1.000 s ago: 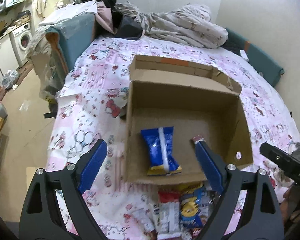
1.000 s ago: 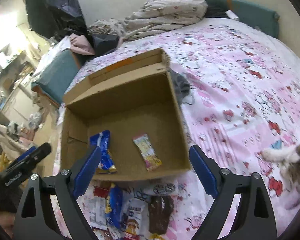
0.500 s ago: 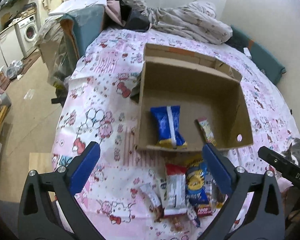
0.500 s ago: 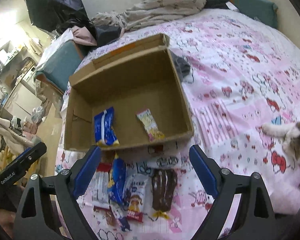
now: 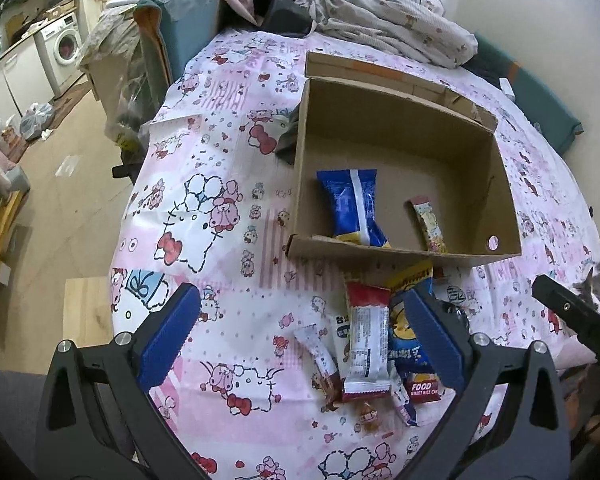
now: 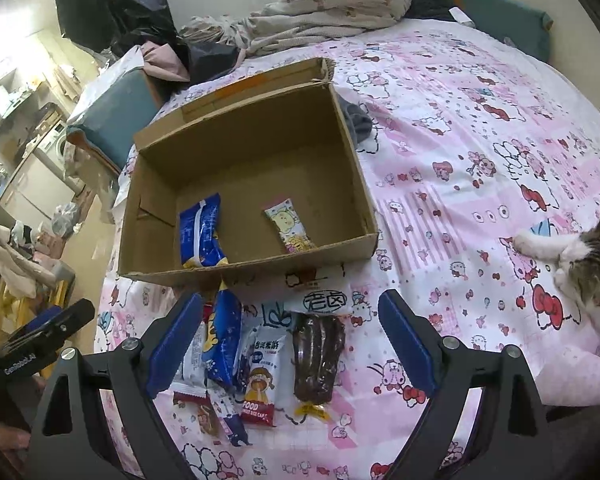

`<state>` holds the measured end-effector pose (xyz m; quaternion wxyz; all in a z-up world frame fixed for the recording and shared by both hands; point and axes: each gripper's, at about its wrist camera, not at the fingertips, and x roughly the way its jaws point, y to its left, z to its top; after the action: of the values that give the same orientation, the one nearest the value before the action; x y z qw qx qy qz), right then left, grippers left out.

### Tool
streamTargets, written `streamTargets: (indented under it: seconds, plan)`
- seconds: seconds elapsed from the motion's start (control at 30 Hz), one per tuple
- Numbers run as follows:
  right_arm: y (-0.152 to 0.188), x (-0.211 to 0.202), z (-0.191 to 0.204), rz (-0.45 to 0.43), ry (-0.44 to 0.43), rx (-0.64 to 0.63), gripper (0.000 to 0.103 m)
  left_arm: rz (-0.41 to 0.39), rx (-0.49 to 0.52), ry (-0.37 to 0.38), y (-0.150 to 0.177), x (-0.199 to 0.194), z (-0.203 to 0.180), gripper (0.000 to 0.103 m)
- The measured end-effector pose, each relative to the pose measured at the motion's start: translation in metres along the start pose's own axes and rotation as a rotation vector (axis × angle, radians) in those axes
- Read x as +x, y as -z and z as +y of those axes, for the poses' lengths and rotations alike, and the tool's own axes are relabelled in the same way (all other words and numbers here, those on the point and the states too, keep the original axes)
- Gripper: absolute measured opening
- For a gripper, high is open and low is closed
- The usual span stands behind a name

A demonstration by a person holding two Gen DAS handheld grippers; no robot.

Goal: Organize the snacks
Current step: 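Withdraw both tools from the box back toward the snack pile, then grasp the red-and-white wafer bar with left tool while right tool grasps brown meat pack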

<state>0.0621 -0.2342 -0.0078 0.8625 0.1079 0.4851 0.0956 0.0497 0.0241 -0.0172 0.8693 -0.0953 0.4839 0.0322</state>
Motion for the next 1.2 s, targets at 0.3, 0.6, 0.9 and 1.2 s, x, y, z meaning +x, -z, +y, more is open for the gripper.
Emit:
streamTargets:
  seconds: [0.3,0.6,0.9,1.2]
  plan:
    - [0.003,0.007,-0.007,0.05,-0.014,0.045,0.092,0.028,-0.045,-0.006,0.003,0.005,0.01,0.101]
    - [0.005,0.013,-0.011,0.079,-0.011,0.074,0.092,0.053,-0.073,0.002,0.004,0.011,0.012,0.101]
    - [0.011,0.03,-0.035,0.163,-0.014,0.19,0.092,0.095,-0.072,0.003,0.006,0.023,0.008,0.101]
    - [0.016,0.043,-0.052,0.221,-0.012,0.29,0.09,0.138,-0.095,-0.002,0.008,0.036,0.011,0.101]
